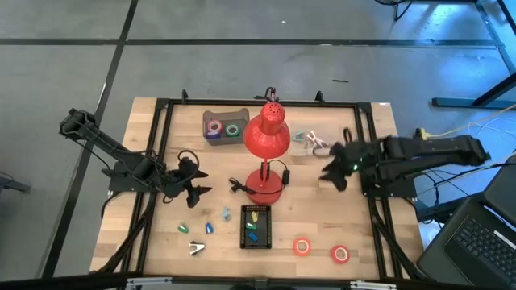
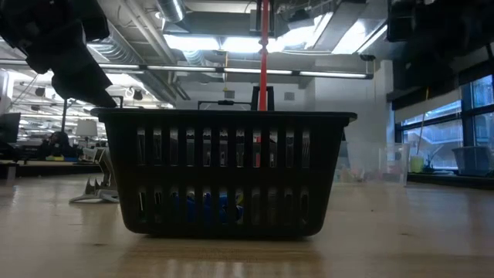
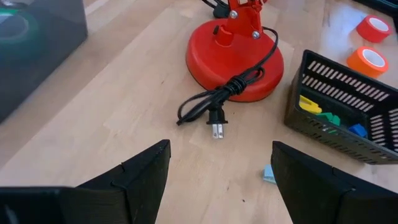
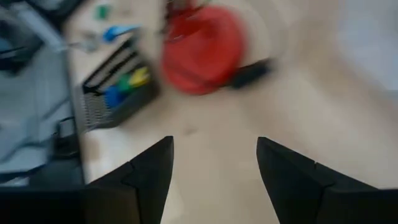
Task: Pick and place Stapler, Stapler remover, tape
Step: Put the blue stapler into the black bin
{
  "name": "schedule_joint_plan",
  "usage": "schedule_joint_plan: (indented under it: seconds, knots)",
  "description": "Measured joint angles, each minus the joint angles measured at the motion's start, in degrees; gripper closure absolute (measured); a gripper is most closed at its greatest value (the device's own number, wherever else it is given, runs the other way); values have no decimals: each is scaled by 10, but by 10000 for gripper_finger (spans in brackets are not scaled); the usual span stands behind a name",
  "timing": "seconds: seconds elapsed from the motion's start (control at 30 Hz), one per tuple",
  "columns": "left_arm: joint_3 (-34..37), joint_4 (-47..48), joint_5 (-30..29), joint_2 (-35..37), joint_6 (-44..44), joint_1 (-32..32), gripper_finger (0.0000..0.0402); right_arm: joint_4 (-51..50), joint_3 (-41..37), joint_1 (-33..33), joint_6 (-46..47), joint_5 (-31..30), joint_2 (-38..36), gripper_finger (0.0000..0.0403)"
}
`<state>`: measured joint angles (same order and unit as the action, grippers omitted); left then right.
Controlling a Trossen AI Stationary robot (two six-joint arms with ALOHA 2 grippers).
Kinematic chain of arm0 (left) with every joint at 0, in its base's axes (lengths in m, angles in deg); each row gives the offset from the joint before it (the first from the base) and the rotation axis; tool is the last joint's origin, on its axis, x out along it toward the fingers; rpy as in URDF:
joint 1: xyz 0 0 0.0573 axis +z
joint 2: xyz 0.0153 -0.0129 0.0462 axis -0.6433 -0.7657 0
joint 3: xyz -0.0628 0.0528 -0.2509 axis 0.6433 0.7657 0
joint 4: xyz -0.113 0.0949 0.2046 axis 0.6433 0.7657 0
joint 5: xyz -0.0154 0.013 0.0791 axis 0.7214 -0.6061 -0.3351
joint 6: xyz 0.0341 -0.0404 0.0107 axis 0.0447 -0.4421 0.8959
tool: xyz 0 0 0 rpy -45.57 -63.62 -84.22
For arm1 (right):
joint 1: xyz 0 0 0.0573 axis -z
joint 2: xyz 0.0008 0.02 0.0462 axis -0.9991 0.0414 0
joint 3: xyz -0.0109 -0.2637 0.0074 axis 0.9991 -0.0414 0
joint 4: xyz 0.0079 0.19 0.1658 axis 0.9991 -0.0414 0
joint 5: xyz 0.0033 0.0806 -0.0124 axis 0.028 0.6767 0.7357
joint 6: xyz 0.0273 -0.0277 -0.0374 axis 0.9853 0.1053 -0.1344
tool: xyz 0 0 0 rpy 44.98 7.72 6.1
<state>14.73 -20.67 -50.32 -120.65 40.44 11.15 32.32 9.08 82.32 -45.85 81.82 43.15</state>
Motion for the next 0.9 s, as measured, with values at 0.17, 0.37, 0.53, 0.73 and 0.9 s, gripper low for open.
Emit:
schedule_joint_plan:
  seconds: [0.17, 0.37, 0.53, 0.73, 0.9]
  knots:
    - [0, 0, 39, 0, -15, 0, 135, 231, -85, -134, 64, -3, 17, 171]
    - [0, 2, 105, 0, -46, 0, 135, 452, -109, -284, 26, -108, 73, 171]
    - [0, 2, 127, 0, -68, -19, 135, 561, -110, -364, 5, -172, 151, 171]
    - [0, -36, 149, -37, -83, -57, 135, 632, -110, -393, 55, -187, 247, 171]
    - [0, -23, 242, -100, -163, -88, 135, 642, -110, -394, 99, -187, 289, 171]
